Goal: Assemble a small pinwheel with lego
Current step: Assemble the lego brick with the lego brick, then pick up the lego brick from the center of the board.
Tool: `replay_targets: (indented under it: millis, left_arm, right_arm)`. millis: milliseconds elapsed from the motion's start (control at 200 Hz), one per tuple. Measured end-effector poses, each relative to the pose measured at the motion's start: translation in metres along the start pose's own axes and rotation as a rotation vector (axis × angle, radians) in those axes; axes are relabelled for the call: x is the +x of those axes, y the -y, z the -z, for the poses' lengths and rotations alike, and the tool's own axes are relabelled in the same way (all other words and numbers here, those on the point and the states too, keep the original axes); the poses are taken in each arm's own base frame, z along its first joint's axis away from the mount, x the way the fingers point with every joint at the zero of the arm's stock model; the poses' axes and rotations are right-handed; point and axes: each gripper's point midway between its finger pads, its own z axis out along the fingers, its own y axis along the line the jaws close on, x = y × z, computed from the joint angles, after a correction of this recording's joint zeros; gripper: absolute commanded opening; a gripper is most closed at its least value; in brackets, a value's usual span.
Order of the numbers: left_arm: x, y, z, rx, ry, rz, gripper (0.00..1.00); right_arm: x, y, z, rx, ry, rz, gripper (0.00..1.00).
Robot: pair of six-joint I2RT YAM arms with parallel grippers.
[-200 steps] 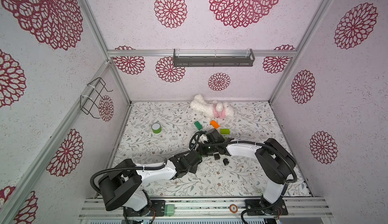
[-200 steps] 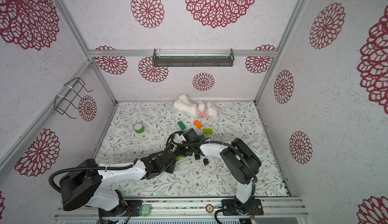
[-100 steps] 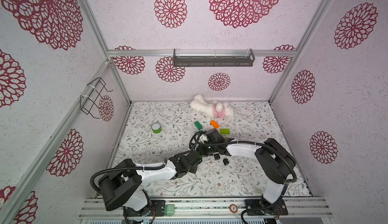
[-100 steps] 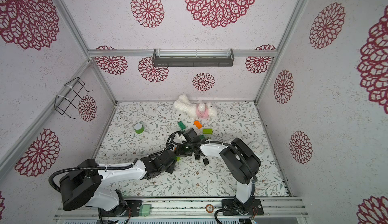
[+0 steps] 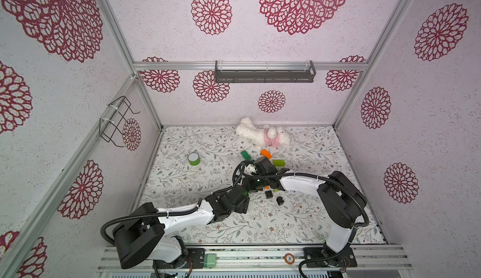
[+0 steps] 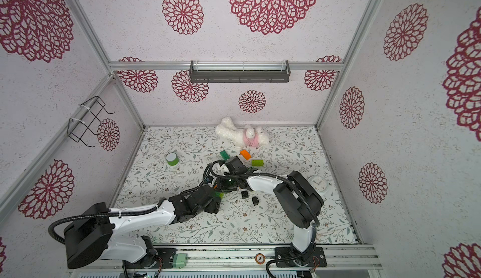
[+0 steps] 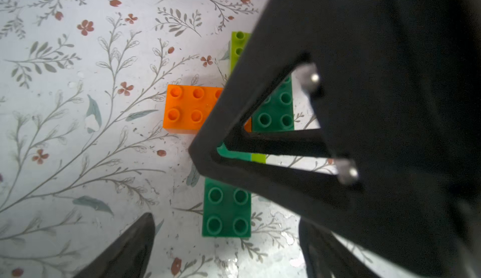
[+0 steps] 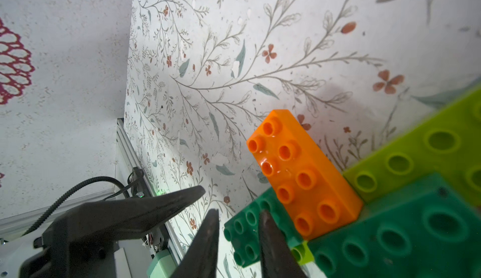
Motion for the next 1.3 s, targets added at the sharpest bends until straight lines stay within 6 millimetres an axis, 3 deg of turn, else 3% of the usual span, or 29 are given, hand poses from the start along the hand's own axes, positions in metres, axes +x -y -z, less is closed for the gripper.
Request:
replay_targets:
  millis: [155,300,445,550,751,911,1071,1301]
  left_arm:
    - [-0.01,-0.013,0.02,0.006,0.086,0.054,0.97]
    - [-0.026,-0.03,0.045,0.029,0.182,0.144,0.97]
    - [-0.045,-0.057,0.069,0.058,0.286,0.277,0.97]
    - [-0.054,-0.071,0.081,0.097,0.332,0.359,0.97]
    - [-0.061,-0.08,0.088,0.186,0.333,0.432,0.97]
    - [-0.057,-0.07,0.087,0.247,0.295,0.424,0.97]
    - [-0.055,-0.065,0.086,0.271,0.279,0.417,0.97]
    - [-0.049,-0.065,0.082,0.278,0.267,0.414,0.97]
  right_arm:
    - [-0.008,-0.01,0.014,-0.006,0.025,0.036,0.47]
    - [-0.023,-0.013,0.045,0.012,0.094,0.056,0.59]
    - [-0.03,0.01,0.081,0.135,0.191,0.06,0.75]
    - [-0.02,0.036,0.096,0.251,0.221,0.039,0.76]
    - [0.015,0.089,0.092,0.423,0.168,-0.025,0.72]
    - [0.019,0.113,0.083,0.51,0.144,-0.051,0.72]
    - [0.014,0.126,0.073,0.567,0.135,-0.055,0.7]
    - [0.002,0.128,0.069,0.61,0.158,-0.037,0.64]
